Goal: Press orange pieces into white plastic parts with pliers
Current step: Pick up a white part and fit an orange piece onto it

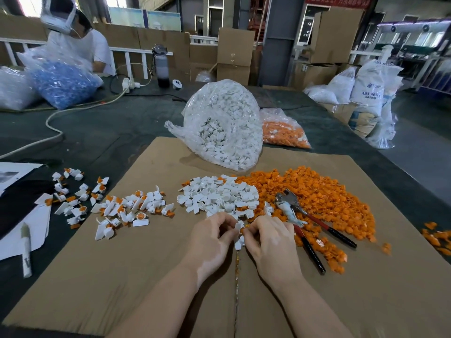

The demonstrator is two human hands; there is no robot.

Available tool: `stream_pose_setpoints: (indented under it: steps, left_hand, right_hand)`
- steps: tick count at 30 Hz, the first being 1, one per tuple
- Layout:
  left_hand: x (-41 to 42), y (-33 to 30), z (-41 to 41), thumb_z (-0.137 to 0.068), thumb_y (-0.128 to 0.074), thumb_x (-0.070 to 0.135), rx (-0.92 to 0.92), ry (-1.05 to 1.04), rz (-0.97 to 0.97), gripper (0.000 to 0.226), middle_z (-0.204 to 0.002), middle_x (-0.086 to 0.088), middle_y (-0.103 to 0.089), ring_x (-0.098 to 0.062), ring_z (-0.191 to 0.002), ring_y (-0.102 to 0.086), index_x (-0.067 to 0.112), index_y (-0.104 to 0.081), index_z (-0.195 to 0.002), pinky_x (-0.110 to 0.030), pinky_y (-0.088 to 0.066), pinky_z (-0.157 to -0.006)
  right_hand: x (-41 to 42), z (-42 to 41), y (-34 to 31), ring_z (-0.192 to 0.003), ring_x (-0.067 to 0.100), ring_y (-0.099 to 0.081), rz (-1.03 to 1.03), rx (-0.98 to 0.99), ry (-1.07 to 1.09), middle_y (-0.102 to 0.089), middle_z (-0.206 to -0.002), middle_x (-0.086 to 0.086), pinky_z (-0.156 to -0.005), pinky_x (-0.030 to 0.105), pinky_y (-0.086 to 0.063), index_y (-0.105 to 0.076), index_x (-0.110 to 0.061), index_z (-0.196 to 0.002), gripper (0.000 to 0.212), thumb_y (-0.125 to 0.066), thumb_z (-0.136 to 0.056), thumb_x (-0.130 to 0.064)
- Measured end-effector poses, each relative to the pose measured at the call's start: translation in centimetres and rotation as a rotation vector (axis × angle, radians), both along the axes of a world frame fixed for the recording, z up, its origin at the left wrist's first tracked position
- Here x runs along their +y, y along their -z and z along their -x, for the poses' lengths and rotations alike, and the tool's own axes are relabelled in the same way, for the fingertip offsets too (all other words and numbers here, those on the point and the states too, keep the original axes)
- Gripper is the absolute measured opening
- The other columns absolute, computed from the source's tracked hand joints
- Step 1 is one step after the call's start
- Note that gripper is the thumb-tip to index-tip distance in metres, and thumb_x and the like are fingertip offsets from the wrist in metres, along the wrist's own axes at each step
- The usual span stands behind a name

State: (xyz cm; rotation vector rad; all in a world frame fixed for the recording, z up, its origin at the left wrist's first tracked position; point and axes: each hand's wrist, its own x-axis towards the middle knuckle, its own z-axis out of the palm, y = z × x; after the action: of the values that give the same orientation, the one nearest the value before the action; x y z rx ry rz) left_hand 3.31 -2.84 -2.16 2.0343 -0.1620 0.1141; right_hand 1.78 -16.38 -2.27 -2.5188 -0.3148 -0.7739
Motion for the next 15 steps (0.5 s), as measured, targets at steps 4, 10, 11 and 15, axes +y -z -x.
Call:
stream_pose_setpoints:
  steps: [4, 10, 11, 15]
  left_hand:
    - [-0.09, 0.14, 0.04, -0.085, -0.063, 0.013, -0.035, 0.011, -0.044, 0.023, -0.072, 0.011, -0.061, 0.002, -0.068, -0.054, 0.033, -0.055, -0.074, -0.008, -0.039, -0.060]
    - [-0.08, 0.11, -0.32, -0.086, -0.063, 0.016, -0.004, -0.021, 0.039, 0.021, -0.072, 0.012, -0.062, 0.005, -0.068, -0.056, 0.033, -0.057, -0.076, -0.006, -0.040, -0.061]
    - [-0.06, 0.12, -0.36, -0.086, -0.063, 0.016, -0.004, -0.023, 0.034, 0.021, -0.073, 0.012, -0.062, 0.004, -0.069, -0.056, 0.033, -0.057, -0.077, -0.006, -0.040, -0.061]
    - [0.05, 0.18, -0.41, -0.086, -0.063, 0.015, 0.002, -0.025, 0.033, 0.022, -0.075, 0.011, -0.062, 0.000, -0.071, -0.056, 0.033, -0.056, -0.077, -0.007, -0.040, -0.060]
  right_hand:
    - [-0.11, -0.23, 0.06, -0.062, 0.014, -0.049, -0.057, 0.070, -0.014, -0.054, -0.062, -0.004, -0.067, 0.030, -0.031, -0.054, -0.012, -0.064, 0.024, -0.076, -0.073, -0.006]
    - [-0.37, -0.59, 0.26, -0.072, 0.014, -0.052, -0.091, 0.149, -0.018, -0.057, -0.070, -0.006, -0.070, 0.029, -0.025, -0.058, -0.014, -0.072, 0.016, -0.066, -0.085, -0.020]
    - [-0.31, -0.60, 0.25, -0.072, 0.015, -0.052, -0.080, 0.148, -0.008, -0.057, -0.070, -0.007, -0.070, 0.030, -0.026, -0.058, -0.014, -0.073, 0.016, -0.065, -0.086, -0.020]
    - [-0.08, -0.47, 0.09, -0.070, 0.018, -0.054, -0.028, 0.132, 0.010, -0.060, -0.069, -0.004, -0.069, 0.032, -0.032, -0.061, -0.013, -0.072, 0.016, -0.065, -0.087, -0.020]
